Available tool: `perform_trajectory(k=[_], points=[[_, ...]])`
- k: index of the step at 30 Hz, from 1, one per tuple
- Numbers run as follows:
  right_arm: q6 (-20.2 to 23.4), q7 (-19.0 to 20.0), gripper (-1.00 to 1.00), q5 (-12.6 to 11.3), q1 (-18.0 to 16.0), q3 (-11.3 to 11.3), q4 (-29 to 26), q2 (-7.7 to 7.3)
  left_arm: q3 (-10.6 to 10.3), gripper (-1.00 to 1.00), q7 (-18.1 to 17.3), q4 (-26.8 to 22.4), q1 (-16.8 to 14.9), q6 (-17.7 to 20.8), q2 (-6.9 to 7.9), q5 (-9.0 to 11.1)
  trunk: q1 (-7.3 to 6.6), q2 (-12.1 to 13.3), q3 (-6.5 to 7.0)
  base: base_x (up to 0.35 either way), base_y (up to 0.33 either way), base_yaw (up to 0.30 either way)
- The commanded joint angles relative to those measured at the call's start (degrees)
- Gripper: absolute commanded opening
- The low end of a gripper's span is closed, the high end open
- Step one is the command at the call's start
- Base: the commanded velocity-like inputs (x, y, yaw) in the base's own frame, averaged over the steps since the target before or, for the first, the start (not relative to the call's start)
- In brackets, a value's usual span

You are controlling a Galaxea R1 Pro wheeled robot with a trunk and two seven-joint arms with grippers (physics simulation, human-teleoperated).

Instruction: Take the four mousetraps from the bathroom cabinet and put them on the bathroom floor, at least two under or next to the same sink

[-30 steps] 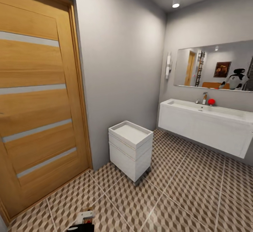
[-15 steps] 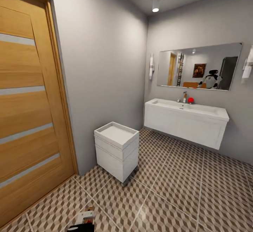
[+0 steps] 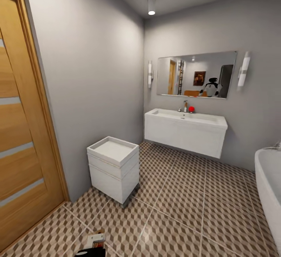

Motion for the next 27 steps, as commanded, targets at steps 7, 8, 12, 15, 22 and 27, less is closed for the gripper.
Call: perform_trajectory(k=[7,8,12,15,22,27], points=[[-0.1,-0.1,-1.0,0.0,-0.1,-0.3,0.2,-0.02,-0.3,-1.0,0.3,0.0,0.0,-0.2,-0.01,0.5,0.0,0.0,-0.06,0.0,0.0,-0.29],[-0.1,-0.1,-1.0,0.0,-0.1,-0.3,0.2,-0.02,-0.3,-1.0,0.3,0.0,0.0,-0.2,-0.01,0.5,0.0,0.0,-0.06,0.0,0.0,-0.29],[-0.1,-0.1,-1.0,0.0,-0.1,-0.3,0.2,-0.02,-0.3,-1.0,0.3,0.0,0.0,-0.2,-0.03,0.4,0.0,0.0,-0.06,0.0,0.0,-0.29],[-0.1,-0.1,-1.0,0.0,-0.1,-0.3,0.2,-0.02,-0.3,-1.0,0.3,0.0,0.0,-0.2,-0.03,0.4,0.0,0.0,-0.06,0.0,0.0,-0.29],[-0.1,-0.1,-1.0,0.0,-0.1,-0.3,0.2,0.05,-0.3,-1.0,0.3,0.0,0.0,-0.2,-0.03,0.4,0.0,0.0,-0.06,0.0,0.0,-0.29],[-0.1,-0.2,-1.0,0.0,-0.1,-0.3,0.2,0.06,-0.4,-1.0,0.3,0.0,0.0,-0.3,0.09,0.3,0.0,0.0,-0.06,0.156,0.0,-0.139]])
